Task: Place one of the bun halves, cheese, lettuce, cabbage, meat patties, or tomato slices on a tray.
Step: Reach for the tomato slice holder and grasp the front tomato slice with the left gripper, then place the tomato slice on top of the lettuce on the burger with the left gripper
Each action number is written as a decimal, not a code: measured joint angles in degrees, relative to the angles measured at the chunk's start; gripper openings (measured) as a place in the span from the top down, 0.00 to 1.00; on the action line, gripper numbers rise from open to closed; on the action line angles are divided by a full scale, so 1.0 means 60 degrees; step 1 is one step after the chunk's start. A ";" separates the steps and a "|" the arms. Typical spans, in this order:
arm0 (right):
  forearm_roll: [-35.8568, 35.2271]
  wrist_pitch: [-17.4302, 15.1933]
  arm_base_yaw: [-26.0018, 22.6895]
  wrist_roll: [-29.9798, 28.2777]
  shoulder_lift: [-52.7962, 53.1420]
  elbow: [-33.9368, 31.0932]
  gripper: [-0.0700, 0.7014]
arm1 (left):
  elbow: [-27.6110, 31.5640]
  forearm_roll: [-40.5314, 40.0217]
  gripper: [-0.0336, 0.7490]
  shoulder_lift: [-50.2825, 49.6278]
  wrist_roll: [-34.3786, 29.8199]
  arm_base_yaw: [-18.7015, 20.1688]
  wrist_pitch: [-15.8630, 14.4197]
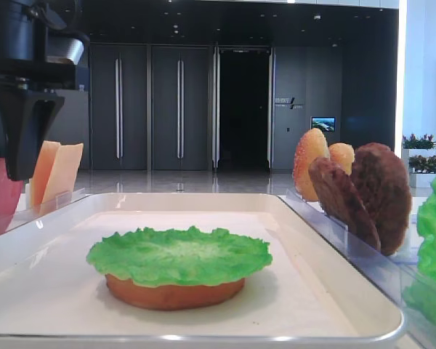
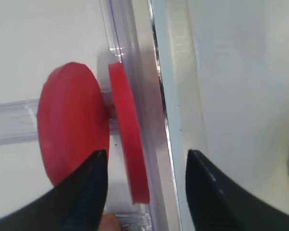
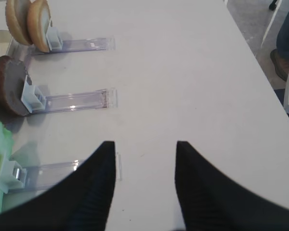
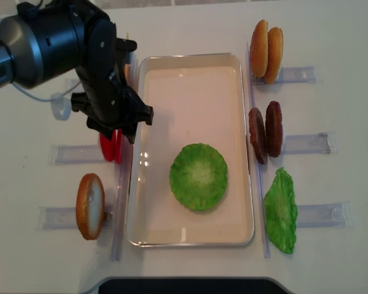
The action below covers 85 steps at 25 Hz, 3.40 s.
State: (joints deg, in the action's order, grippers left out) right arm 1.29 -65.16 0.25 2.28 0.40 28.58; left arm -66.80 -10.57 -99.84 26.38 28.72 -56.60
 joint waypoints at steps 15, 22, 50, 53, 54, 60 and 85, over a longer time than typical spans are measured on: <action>0.0000 0.0000 0.0000 0.0000 0.0000 0.0000 0.50 | -0.0008 -0.0590 0.45 -0.0477 0.0000 0.0000 0.0092; 0.0000 0.0000 0.0000 0.0000 0.0000 0.0000 0.50 | -0.0008 -0.0686 0.72 -0.0477 -0.0016 0.0000 0.0092; 0.0000 0.0000 0.0000 0.0000 0.0000 0.0000 0.50 | -0.0018 -0.0503 0.89 0.1839 -0.0069 0.0000 -0.0075; 0.0000 0.0000 0.0000 0.0000 0.0000 0.0000 0.50 | -0.0018 -0.0395 0.89 0.2172 -0.0069 0.0000 -0.0133; 0.0000 0.0000 0.0000 0.0000 0.0000 0.0000 0.50 | -0.0018 -0.0325 0.89 0.2216 -0.0069 0.0000 -0.0143; 0.0000 0.0000 0.0000 0.0000 0.0000 0.0000 0.51 | -0.0018 0.0284 0.89 0.2229 -0.0201 0.0079 -0.0153; 0.0000 0.0000 0.0000 0.0000 0.0000 0.0000 0.51 | -0.0018 0.0329 0.89 0.1655 0.1086 0.3396 0.0723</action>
State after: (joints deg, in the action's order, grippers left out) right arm 1.29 -65.16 0.25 2.28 0.40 28.58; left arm -66.91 -8.60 -89.91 32.89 49.09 -52.27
